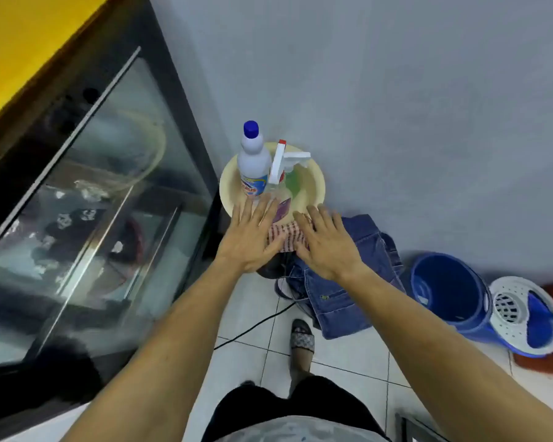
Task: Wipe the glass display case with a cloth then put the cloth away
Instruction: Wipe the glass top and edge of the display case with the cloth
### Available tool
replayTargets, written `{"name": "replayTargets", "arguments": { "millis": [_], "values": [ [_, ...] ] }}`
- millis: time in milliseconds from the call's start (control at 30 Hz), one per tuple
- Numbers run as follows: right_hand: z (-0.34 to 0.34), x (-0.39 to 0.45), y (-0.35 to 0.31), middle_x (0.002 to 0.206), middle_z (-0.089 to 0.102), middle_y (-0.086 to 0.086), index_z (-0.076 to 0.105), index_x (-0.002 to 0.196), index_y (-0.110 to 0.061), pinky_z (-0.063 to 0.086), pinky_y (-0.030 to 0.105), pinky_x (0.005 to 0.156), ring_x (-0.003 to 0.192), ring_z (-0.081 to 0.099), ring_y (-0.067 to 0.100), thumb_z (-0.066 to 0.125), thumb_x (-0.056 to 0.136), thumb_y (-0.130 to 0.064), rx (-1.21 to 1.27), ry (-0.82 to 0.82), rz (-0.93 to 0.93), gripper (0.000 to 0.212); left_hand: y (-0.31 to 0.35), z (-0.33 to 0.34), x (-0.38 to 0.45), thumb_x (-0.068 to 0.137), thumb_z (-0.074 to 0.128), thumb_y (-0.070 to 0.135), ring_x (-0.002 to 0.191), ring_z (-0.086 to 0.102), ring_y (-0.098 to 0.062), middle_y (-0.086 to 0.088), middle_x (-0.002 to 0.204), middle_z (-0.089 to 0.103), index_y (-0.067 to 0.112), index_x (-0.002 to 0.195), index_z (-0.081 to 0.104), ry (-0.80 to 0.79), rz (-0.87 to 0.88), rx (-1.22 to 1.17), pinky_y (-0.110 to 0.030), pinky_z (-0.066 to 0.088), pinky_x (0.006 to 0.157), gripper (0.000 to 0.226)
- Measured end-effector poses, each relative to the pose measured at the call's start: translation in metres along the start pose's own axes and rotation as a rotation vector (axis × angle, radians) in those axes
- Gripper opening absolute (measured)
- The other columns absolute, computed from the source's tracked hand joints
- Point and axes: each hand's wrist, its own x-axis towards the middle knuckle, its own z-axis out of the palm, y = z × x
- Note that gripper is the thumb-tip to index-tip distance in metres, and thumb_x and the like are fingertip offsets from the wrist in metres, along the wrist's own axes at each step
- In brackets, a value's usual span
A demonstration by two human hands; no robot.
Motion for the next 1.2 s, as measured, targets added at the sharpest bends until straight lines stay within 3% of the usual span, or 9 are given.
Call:
{"name": "replayTargets", "arguments": {
  "millis": [167, 333, 467, 633, 800, 867, 967, 1067, 1200],
  "values": [
    [0.021, 0.029, 0.027, 0.15, 0.05, 0.026, 0.044, 0.155, -0.007, 0.032, 0.064, 0.119, 0.141, 0.043, 0.047, 0.056, 0.101, -0.037, 0.064, -0.063, -0.086, 0.062, 0.005, 0.025, 0.011, 0.092, 0.007, 0.065, 0.153, 0.028, -0.034, -0.005, 0.171, 0.024, 0.019, 0.167, 0.009, -0.181, -0.086, 0.067, -0.054, 0.009, 0.127, 0.088],
    [0.024, 0.055, 0.046, 0.157, 0.043, 0.019, 0.033, 0.161, -0.012, 0.018, 0.057, 0.124, 0.149, 0.031, 0.041, 0.056, 0.104, -0.04, 0.148, -0.219, -0.187, 0.068, 0.001, 0.034, 0.024, 0.106, 0.045, 0.041, 0.15, 0.031, -0.035, -0.006, 0.17, 0.026, 0.019, 0.166, 0.013, -0.197, -0.087, 0.044, -0.053, 0.01, 0.127, 0.071],
    [0.027, 0.071, 0.051, 0.155, 0.045, 0.009, 0.036, 0.16, -0.019, 0.009, 0.051, 0.126, 0.149, 0.031, 0.032, 0.054, 0.104, -0.046, 0.142, -0.314, -0.271, 0.064, -0.003, 0.032, 0.036, 0.104, 0.053, 0.038, 0.143, 0.04, -0.032, -0.006, 0.166, 0.034, 0.02, 0.165, 0.021, -0.213, -0.061, 0.016, -0.053, 0.015, 0.125, 0.071],
    [0.029, 0.085, 0.05, 0.14, 0.058, 0.005, 0.051, 0.151, -0.024, 0.006, 0.05, 0.125, 0.137, 0.044, 0.029, 0.051, 0.107, -0.043, 0.103, -0.361, -0.317, 0.048, -0.008, 0.035, 0.042, 0.104, 0.056, 0.029, 0.122, 0.059, -0.034, -0.006, 0.145, 0.061, 0.016, 0.149, 0.051, -0.22, -0.047, -0.073, -0.044, 0.037, 0.109, 0.048],
    [0.017, 0.093, 0.049, 0.134, 0.064, 0.004, 0.059, 0.144, -0.028, 0.019, 0.045, 0.121, 0.127, 0.055, 0.029, 0.053, 0.106, -0.036, 0.107, -0.371, -0.326, 0.039, -0.005, 0.026, 0.042, 0.106, 0.056, 0.03, 0.12, 0.059, -0.033, -0.007, 0.136, 0.065, 0.018, 0.146, 0.057, -0.201, -0.092, -0.143, -0.043, 0.05, 0.09, 0.041],
    [0.011, 0.095, 0.051, 0.131, 0.067, 0.004, 0.064, 0.14, -0.03, 0.035, 0.042, 0.111, 0.12, 0.058, 0.03, 0.057, 0.105, -0.033, 0.145, -0.375, -0.335, 0.036, -0.005, 0.021, 0.042, 0.106, 0.058, 0.032, 0.123, 0.06, -0.03, -0.004, 0.137, 0.066, 0.023, 0.146, 0.058, -0.198, -0.109, -0.175, -0.041, 0.051, 0.089, 0.041],
    [0.007, 0.092, 0.053, 0.127, 0.07, 0.004, 0.069, 0.136, -0.033, 0.042, 0.04, 0.097, 0.116, 0.059, 0.031, 0.058, 0.105, -0.026, 0.232, -0.352, -0.344, 0.034, -0.006, 0.015, 0.039, 0.105, 0.059, 0.029, 0.124, 0.059, -0.027, -0.001, 0.136, 0.066, 0.025, 0.143, 0.062, -0.179, -0.139, -0.188, -0.039, 0.051, 0.091, 0.039],
    [0.008, 0.087, 0.054, 0.124, 0.072, 0.003, 0.071, 0.134, -0.034, 0.048, 0.041, 0.089, 0.114, 0.058, 0.031, 0.061, 0.103, -0.024, 0.335, -0.315, -0.289, 0.033, -0.004, 0.011, 0.038, 0.103, 0.063, 0.027, 0.117, 0.06, -0.026, -0.001, 0.126, 0.069, 0.023, 0.135, 0.068, -0.118, -0.172, -0.208, -0.042, 0.053, 0.088, 0.032],
    [0.01, 0.08, 0.051, 0.117, 0.076, -0.001, 0.077, 0.124, -0.029, 0.058, 0.041, 0.083, 0.103, 0.067, 0.023, 0.064, 0.099, -0.015, 0.625, -0.341, -0.129, 0.031, -0.001, 0.007, 0.036, 0.096, 0.072, 0.028, 0.097, 0.066, -0.022, 0.003, 0.103, 0.071, 0.026, 0.118, 0.075, -0.078, -0.3, -0.435, -0.039, 0.055, 0.082, 0.022]
  ]
}}
